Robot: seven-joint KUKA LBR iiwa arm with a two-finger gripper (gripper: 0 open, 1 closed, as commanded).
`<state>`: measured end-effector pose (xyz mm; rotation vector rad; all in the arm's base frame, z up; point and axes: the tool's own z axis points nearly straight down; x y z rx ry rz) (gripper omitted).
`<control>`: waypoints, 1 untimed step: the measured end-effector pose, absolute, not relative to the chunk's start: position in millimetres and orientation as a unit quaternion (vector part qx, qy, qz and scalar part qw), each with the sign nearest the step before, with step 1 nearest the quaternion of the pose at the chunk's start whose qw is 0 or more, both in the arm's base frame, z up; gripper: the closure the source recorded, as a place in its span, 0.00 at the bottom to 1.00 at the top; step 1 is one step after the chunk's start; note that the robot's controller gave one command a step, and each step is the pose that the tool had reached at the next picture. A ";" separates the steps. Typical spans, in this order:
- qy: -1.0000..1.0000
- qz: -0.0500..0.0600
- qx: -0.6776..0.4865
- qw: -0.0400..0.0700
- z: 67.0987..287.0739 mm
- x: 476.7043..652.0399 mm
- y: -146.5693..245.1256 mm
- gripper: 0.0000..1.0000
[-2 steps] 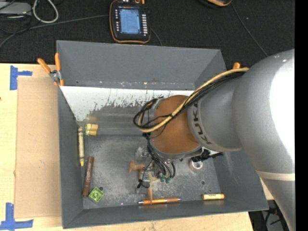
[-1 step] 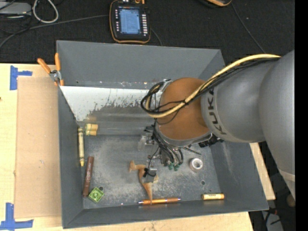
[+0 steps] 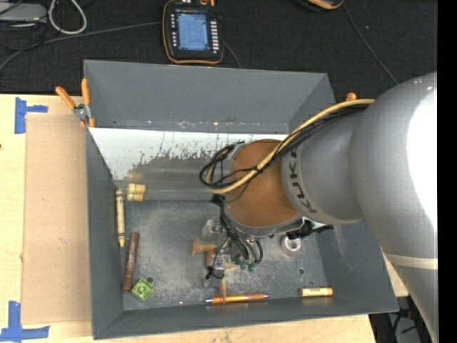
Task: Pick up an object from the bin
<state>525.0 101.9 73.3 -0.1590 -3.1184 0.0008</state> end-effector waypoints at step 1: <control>-0.968 0.000 0.252 0.000 70.3 515.5 87.1 0.00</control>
Offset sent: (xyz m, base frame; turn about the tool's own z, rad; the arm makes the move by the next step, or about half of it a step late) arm -0.0299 -0.0133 -0.0033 -0.7678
